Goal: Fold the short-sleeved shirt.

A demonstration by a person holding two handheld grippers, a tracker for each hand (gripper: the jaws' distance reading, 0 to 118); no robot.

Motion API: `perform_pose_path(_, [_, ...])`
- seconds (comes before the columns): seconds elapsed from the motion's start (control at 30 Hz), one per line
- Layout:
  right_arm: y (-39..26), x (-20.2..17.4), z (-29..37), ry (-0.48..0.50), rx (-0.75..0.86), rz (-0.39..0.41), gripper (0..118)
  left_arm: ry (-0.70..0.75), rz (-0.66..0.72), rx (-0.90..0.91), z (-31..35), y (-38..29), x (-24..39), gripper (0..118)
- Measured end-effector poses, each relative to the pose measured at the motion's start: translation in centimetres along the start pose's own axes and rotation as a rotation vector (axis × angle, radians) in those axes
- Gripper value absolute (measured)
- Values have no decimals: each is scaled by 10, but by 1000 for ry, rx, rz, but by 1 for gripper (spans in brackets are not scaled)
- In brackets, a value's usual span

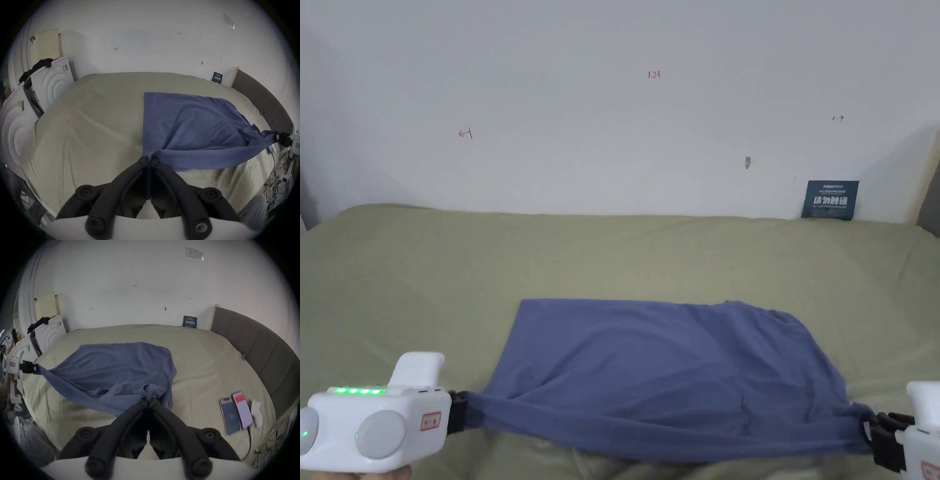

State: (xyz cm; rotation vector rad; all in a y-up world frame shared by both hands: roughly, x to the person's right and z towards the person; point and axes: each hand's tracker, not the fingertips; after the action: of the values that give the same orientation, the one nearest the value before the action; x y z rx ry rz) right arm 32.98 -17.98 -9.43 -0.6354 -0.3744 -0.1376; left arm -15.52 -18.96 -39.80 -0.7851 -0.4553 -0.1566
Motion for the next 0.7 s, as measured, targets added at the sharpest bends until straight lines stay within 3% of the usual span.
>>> perform_pose_path(0.23, [-69, -8, 37, 21, -46, -1, 2, -16, 15, -35, 33, -67, -11, 2])
perform_pose_path(0.43, [-78, -4, 33, 18, -61, -58, 2, -26, 58, -62, 33, -77, -15, 2])
perform_pose_path(0.53, [-72, -1, 34, 24, -62, -82, 19, -33, 75, -51, 34, -77, -14, 8])
perform_pose_path(0.57, [-71, -3, 35, 5, -53, -91, 19, -35, 78, -48, 35, -75, -14, 8])
perform_pose_path(0.6, [-68, -3, 36, 2, -51, -97, 48, -34, 87, -37, 38, -76, -12, 25])
perform_pose_path(0.63, [-67, -3, 37, 3, -52, -102, 87, -41, 96, -27, 40, -77, -12, 61])
perform_pose_path(0.67, [-67, -5, 40, -5, -29, -118, 118, -41, 100, -21, 42, -78, -9, 109])
perform_pose_path(0.7, [-64, -5, 48, -39, 81, -125, 118, -35, 100, 28, 51, -80, -6, 118])
